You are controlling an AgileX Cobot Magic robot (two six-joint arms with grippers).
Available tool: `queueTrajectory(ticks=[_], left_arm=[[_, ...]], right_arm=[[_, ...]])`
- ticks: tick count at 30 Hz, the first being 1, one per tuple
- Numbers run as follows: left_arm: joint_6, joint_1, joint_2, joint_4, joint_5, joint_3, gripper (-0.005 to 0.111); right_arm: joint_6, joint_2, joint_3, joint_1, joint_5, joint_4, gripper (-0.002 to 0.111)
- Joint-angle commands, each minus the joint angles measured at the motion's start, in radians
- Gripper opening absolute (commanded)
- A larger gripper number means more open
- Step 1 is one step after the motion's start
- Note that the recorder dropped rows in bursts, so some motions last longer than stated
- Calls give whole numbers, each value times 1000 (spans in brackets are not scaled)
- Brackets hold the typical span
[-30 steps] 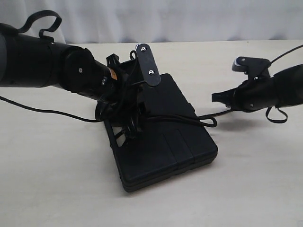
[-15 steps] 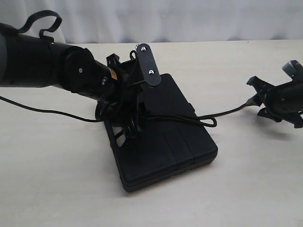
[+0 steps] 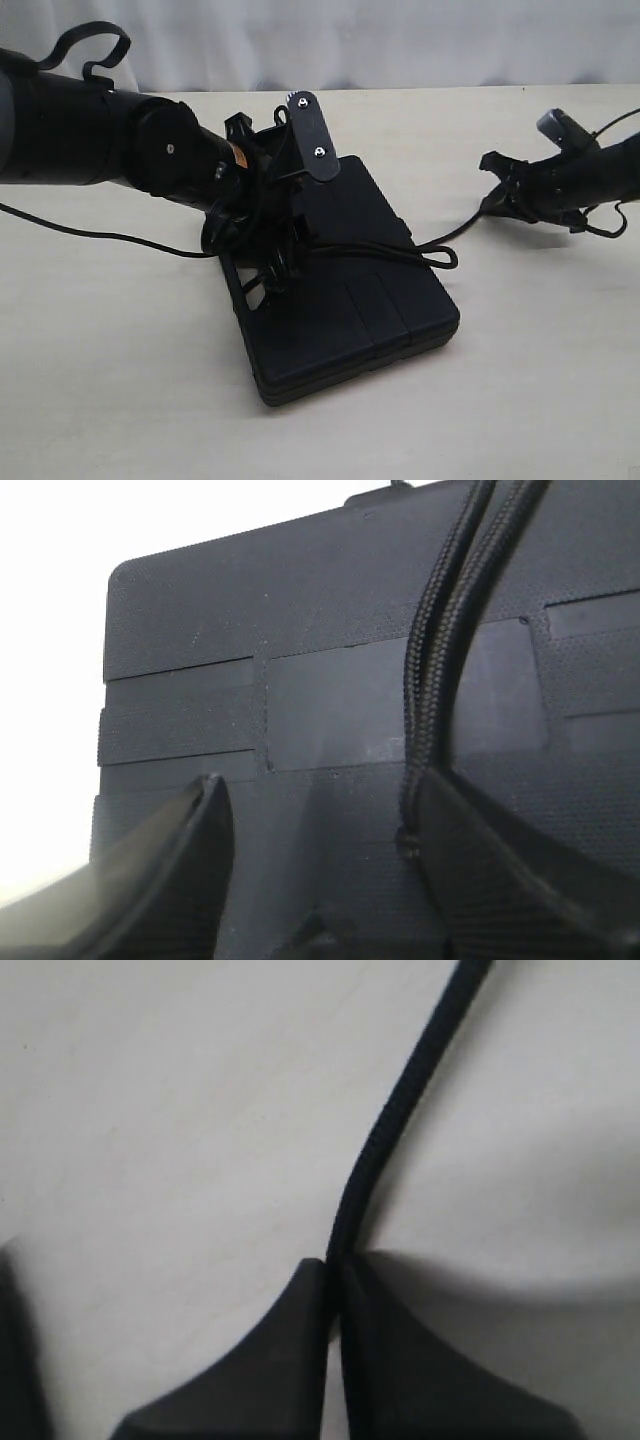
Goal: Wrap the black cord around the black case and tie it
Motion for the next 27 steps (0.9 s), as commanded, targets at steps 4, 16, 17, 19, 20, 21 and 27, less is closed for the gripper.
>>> queueTrajectory(ticks=[4,16,17,19,20,21,27], left_arm=[[-4,-9,-2,-12,-3,-7,54],[-4,-9,-2,-12,-2,-7,54],[-4,-9,-2,-12,-2,-7,54],[-4,-9,-2,-12,1,-7,54],[-4,-9,-2,-12,1,-7,54],[-4,-9,-2,-12,1,-7,54],[-4,-9,-2,-12,1,-7,54]], right_arm=[[-170,49,-24,190,-129,-166,4],[-227,-4,-26,261,-136,-334,4],[-193,-10,-26,261,-153,-352,4],[-121,-29,-26,261,-167,-402,4],[-110,-36,-26,261,-162,-427,4],[-94,-48,-26,261,-155,-450,5],[58,-107,-31,261,-125,-542,31]])
